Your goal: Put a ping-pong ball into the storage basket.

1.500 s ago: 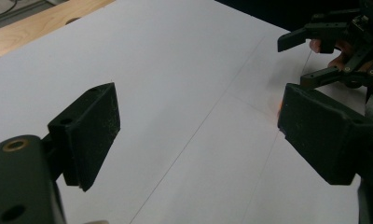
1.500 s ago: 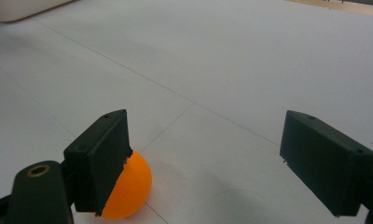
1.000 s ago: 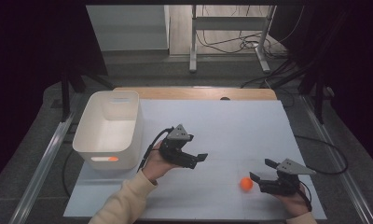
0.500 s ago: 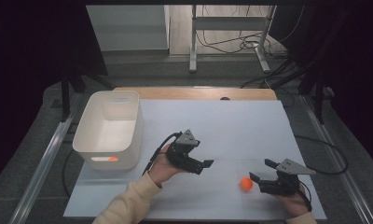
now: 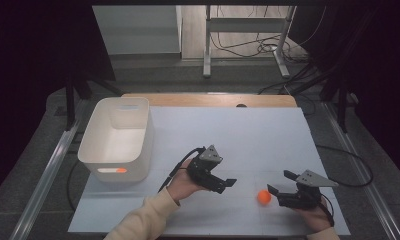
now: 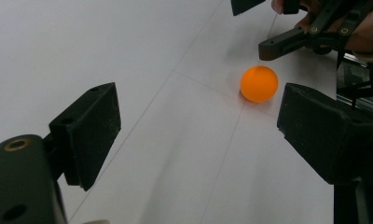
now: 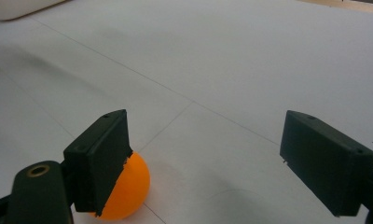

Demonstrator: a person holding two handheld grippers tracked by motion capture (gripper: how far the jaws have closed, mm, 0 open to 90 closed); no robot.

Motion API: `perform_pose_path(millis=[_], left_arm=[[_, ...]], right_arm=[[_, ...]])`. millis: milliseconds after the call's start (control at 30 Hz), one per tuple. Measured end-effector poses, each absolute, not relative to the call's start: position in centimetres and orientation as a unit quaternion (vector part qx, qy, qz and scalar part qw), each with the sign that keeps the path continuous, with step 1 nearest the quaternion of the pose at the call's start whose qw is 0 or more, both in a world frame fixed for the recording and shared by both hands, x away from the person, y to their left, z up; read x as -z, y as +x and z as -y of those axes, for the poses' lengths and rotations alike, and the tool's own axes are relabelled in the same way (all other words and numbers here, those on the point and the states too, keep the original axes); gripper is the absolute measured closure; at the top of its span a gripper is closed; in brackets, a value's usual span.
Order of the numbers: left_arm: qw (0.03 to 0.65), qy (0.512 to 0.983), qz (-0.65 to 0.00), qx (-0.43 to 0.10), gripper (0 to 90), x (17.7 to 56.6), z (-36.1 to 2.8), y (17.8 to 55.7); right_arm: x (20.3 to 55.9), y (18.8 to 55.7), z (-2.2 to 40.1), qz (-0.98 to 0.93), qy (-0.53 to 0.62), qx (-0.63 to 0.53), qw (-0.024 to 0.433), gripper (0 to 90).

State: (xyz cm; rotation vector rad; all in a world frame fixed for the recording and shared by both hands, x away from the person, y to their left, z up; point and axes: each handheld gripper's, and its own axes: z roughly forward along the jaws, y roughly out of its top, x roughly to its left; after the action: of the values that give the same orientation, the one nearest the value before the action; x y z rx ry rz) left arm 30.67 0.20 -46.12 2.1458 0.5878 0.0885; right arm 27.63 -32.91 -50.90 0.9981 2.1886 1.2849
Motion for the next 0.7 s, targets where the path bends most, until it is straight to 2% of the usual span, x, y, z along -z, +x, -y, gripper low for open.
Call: perform_pose_path(millis=[700], left_arm=[[0.408,0.888,-0.212,-0.016,14.1,48.4,3.6,30.6]], right_arm=[[50.9,27.6,33.0,-0.784,0.361,-0.461,0.205,16.3]])
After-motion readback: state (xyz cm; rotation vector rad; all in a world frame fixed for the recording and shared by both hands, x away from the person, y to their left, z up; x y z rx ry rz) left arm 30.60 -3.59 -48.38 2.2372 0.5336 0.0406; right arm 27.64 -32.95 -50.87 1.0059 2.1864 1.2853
